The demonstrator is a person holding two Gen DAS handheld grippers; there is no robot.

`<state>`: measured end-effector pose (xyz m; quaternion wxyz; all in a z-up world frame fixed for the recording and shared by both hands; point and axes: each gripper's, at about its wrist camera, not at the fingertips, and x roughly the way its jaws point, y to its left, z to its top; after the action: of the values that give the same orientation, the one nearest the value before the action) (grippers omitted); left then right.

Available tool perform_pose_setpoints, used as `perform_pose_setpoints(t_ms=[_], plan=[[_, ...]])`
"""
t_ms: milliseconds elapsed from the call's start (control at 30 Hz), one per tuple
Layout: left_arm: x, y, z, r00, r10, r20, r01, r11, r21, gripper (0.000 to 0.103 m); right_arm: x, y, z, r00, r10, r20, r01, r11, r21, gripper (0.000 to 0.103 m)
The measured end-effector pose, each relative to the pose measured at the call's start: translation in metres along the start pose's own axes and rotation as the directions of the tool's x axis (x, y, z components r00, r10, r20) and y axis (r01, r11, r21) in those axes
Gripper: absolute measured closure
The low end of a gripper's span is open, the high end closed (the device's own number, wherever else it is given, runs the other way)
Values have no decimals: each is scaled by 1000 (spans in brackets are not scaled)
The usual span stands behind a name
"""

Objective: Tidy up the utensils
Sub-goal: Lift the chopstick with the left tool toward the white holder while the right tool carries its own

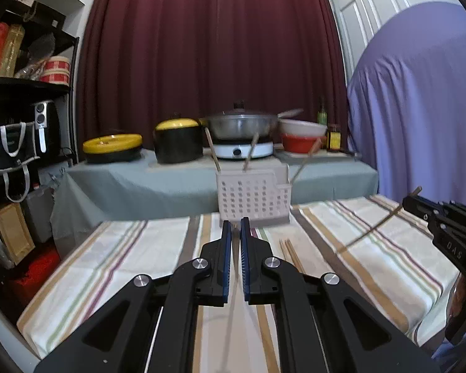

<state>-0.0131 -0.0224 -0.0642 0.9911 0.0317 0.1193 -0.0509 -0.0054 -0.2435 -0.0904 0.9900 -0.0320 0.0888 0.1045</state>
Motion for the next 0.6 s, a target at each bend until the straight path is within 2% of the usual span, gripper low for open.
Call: perform_pose_setpoints(t_ms=[233,433,600], plan=[[-12,13,26,999,2,37,-1,999,-33,97,-3,-2,18,999,6,31,-6,1000,5,97],[-9,20,36,1000,-20,15,21,997,-73,97,5,-5,26,1000,11,23,-11,1000,14,97],[-4,22,38,1000,-15,6,15,997,-71,97,10,-6,32,1000,19,22,-19,1000,15,97]])
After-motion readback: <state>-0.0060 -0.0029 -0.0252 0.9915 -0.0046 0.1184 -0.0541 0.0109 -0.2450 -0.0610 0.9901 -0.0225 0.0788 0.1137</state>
